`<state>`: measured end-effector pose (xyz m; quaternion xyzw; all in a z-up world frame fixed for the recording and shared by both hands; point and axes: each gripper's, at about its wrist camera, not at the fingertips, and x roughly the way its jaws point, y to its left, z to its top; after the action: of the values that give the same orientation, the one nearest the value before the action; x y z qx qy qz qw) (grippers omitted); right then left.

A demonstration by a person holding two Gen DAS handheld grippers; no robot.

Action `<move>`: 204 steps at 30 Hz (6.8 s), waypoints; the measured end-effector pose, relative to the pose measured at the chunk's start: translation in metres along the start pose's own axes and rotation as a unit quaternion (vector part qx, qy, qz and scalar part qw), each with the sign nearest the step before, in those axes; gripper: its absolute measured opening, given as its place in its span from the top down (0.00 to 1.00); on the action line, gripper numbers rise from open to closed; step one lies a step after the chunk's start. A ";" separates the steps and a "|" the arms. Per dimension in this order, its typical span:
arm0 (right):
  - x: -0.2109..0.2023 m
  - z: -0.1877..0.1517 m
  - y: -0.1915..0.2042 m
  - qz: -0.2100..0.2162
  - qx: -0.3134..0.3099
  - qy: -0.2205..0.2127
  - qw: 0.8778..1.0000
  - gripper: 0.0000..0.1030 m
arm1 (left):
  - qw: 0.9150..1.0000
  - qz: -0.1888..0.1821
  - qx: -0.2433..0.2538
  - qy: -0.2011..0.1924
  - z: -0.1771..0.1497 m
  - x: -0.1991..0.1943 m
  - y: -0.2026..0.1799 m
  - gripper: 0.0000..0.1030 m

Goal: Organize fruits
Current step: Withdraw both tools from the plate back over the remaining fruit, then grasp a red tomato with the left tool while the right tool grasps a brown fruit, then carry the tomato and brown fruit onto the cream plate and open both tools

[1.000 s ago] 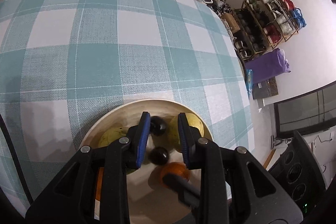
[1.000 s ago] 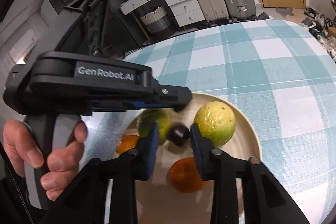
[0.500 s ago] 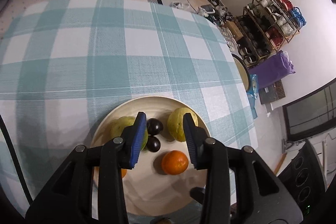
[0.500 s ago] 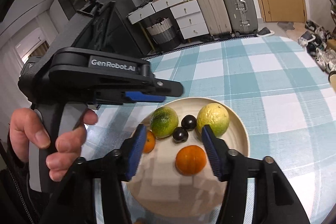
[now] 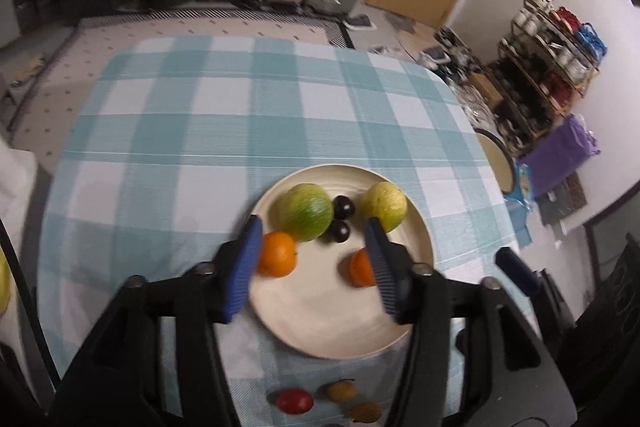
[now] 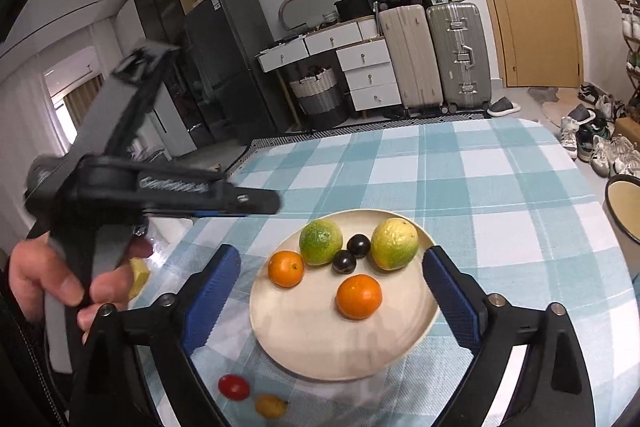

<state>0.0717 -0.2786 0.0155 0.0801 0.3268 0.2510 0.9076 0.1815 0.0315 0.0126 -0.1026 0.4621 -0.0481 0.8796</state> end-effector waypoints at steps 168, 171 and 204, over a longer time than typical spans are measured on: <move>0.016 -0.034 -0.013 0.005 -0.024 0.070 0.997 0.73 | 0.995 -0.085 0.040 0.018 -0.057 0.049 -0.002 0.75; 0.023 -0.029 -0.021 0.000 -0.018 0.070 0.997 0.73 | 0.995 -0.084 0.041 0.024 -0.052 0.059 -0.004 0.75; 0.082 -0.017 -0.056 -0.026 0.023 0.102 0.994 0.70 | 0.994 -0.090 0.042 0.039 -0.031 0.102 -0.015 0.75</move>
<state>0.1373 -0.2852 -0.0606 0.0665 0.4255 0.2264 0.8736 0.2136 -0.0051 -0.0830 -0.1053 0.4822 -0.1506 0.8566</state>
